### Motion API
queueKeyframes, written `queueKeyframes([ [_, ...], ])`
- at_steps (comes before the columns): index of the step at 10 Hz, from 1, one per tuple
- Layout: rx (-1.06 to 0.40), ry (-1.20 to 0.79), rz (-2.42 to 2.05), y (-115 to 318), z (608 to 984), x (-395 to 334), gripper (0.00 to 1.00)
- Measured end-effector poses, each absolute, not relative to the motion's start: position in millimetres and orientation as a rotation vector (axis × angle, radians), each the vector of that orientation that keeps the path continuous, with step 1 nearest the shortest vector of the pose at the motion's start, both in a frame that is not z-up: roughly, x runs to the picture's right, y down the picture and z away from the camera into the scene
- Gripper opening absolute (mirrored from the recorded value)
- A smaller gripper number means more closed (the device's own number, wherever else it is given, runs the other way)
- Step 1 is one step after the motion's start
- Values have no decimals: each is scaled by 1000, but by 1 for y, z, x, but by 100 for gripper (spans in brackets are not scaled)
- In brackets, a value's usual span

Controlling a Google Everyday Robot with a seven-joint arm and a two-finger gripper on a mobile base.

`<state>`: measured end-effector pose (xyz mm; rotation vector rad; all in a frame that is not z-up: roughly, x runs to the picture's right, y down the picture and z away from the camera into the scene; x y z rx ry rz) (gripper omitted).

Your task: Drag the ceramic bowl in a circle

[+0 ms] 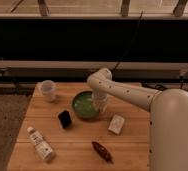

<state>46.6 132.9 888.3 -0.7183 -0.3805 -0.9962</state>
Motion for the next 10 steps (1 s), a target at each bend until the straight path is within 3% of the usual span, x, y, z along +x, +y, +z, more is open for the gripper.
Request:
queueKeyframes([
  [5, -715, -370, -985, 85, 917, 34, 1],
  [10, -698, -315, -865, 64, 917, 94, 1],
])
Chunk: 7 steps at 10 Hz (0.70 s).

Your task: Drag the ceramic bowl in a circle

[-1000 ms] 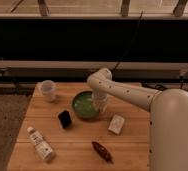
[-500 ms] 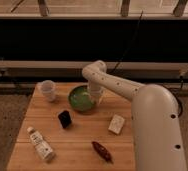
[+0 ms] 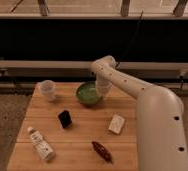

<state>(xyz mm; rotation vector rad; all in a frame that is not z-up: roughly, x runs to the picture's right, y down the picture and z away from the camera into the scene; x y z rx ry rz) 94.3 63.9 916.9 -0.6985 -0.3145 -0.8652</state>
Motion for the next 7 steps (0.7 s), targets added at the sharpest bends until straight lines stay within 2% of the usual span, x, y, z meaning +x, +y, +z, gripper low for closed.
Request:
queueKeyframes([
  [2, -697, -279, -787, 70, 908, 140, 1],
  [7, -706, -284, -771, 121, 866, 153, 1],
])
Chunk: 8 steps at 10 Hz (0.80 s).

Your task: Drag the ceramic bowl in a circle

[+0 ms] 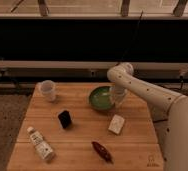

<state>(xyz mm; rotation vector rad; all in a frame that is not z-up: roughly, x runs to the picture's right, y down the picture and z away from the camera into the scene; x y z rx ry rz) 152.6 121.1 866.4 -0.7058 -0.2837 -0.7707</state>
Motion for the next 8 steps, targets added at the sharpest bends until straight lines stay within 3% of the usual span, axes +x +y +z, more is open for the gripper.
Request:
queueKeyframes([
  [4, -736, -332, -799, 169, 835, 153, 1],
  [8, -755, -395, -887, 179, 841, 111, 1],
])
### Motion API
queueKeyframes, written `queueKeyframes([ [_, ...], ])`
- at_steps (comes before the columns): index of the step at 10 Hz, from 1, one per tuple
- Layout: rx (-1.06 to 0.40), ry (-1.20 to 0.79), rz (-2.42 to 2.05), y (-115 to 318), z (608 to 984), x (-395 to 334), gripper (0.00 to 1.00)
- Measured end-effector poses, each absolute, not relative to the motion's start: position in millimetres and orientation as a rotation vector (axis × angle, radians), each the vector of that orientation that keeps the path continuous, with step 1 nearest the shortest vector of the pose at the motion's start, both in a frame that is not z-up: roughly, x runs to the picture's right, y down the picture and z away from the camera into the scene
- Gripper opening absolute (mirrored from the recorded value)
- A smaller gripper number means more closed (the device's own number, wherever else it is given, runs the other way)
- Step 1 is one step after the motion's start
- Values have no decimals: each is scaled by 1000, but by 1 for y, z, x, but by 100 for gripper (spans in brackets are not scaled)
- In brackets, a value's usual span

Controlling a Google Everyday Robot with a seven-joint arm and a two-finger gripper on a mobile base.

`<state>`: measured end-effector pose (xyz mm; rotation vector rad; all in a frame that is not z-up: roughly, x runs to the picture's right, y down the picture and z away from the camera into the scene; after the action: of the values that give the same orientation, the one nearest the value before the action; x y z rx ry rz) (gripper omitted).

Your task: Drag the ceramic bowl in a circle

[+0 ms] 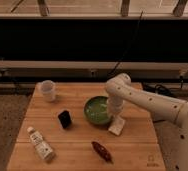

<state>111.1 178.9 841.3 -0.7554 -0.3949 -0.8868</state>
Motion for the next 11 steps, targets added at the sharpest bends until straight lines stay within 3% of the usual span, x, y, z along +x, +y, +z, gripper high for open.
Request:
queueKeyframes([
  [6, -760, -452, -1059, 162, 861, 43, 1],
  [11, -742, -429, -1063, 104, 896, 33, 1],
])
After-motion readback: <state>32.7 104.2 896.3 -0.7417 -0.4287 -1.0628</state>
